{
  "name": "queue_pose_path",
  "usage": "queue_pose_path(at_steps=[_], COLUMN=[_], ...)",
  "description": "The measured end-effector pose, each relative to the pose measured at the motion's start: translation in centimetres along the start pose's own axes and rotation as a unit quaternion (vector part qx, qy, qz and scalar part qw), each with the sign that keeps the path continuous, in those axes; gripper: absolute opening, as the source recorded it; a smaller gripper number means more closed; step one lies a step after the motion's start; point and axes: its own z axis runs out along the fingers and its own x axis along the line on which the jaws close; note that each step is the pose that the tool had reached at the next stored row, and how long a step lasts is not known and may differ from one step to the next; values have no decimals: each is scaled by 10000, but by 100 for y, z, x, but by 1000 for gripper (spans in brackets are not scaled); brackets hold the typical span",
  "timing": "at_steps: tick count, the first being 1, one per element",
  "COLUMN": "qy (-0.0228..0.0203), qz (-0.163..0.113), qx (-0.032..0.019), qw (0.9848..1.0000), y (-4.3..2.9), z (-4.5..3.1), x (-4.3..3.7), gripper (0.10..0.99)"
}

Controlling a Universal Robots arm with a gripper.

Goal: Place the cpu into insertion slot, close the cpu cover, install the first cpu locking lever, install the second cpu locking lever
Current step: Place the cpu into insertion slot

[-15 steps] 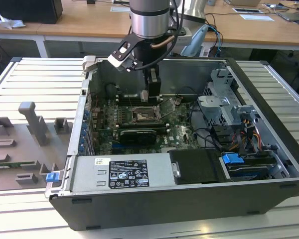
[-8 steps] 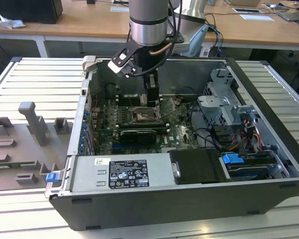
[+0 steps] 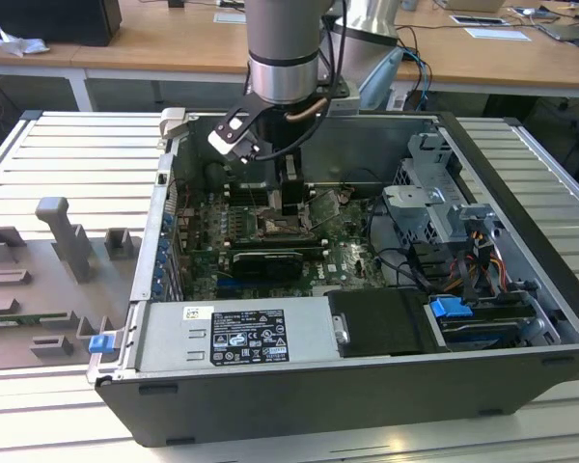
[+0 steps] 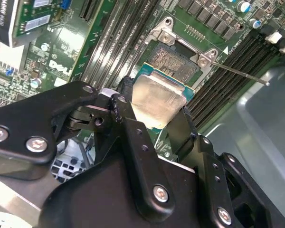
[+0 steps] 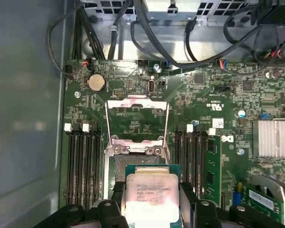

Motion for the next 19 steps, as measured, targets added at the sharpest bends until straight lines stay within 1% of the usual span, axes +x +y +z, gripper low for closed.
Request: queue_pose_path(at_steps=[6,9,10,12,13,18,19], qy=[2,7,11,40,48,61,61], qz=[-6,-6,-5,-3,-2,-1,-1], qx=[0,0,0,0,-1,-1,-1], qw=[10000,10000,10000,10000,10000,10000,10000], y=[-11,-14,-16,-20,-21,-36,-48], z=[102,134,154,194,205,264,294], x=[7,8,8,8,9,16,23], gripper=[537,537,537,537,537,537,537])
